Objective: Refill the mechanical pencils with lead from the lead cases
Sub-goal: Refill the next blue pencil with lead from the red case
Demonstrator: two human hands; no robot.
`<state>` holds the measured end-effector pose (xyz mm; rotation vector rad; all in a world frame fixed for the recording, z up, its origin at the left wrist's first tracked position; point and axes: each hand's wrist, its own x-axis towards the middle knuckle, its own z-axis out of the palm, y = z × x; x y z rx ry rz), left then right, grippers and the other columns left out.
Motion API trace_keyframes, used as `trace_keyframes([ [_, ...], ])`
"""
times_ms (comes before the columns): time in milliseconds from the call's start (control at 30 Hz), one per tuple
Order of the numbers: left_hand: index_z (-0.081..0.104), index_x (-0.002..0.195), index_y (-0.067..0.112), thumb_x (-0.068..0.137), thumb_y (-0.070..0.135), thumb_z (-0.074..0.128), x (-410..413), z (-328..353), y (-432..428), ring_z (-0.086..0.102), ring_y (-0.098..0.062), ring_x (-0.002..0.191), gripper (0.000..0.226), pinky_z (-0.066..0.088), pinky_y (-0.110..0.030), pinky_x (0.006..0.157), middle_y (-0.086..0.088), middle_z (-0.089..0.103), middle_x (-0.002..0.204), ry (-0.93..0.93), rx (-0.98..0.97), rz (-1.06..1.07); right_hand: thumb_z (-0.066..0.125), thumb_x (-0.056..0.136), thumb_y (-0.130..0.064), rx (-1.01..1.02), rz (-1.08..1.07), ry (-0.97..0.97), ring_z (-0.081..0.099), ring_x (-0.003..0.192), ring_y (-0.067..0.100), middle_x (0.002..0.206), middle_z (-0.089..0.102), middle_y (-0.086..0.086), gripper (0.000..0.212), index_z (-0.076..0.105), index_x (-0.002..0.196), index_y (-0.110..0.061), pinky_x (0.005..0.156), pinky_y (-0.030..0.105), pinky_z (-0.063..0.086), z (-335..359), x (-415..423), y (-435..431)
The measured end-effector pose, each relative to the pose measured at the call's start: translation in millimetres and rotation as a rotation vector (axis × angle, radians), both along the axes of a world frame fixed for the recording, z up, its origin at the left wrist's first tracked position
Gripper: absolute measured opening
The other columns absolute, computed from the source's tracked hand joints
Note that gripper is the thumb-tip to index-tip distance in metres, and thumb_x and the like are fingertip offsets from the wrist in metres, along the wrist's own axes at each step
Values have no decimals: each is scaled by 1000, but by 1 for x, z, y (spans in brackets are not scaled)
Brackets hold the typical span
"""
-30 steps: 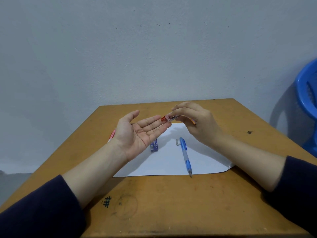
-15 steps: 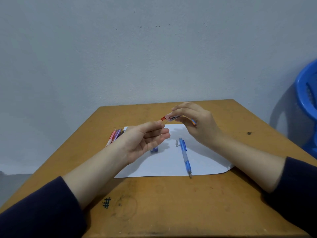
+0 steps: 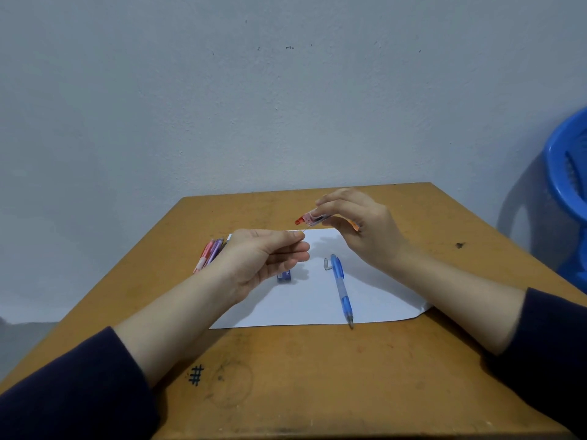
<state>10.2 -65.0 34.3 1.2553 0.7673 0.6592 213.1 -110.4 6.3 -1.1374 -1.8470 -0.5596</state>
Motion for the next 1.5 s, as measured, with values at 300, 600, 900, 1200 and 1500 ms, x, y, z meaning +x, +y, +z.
trace_keyframes([
  [300,75,77,7,81,5,72,-6,-2,9,71,-17,68,5,57,-23,65,-7,73,69,175,593,131,69,80,-5,34,-109,51,62,99,12,101,71,-3,24,72,100,-18,86,43,45,-1,3,2],
  [600,73,75,14,82,5,72,-5,-7,18,71,-12,70,12,55,-20,66,-1,73,68,159,602,166,70,78,-1,6,-113,165,59,96,6,100,69,-7,26,71,101,-14,86,41,48,3,0,-2],
  [900,69,85,20,89,7,64,-4,-10,23,70,-7,68,14,48,-16,61,6,73,67,138,612,143,68,80,5,-120,-14,405,62,96,4,102,65,-3,52,59,124,-21,84,15,51,7,-7,-5],
  [1200,68,88,21,91,7,62,-5,-12,26,69,-6,68,15,46,-21,65,5,73,68,130,622,153,66,80,7,-162,-11,447,59,90,11,98,60,0,58,54,125,-29,77,15,54,7,-9,-7],
  [1500,67,90,21,92,6,60,-5,-13,26,69,-6,66,16,46,-21,64,6,73,69,120,617,166,65,85,-2,-207,10,665,64,83,9,93,63,-6,36,62,111,-28,75,37,57,11,-12,-9],
])
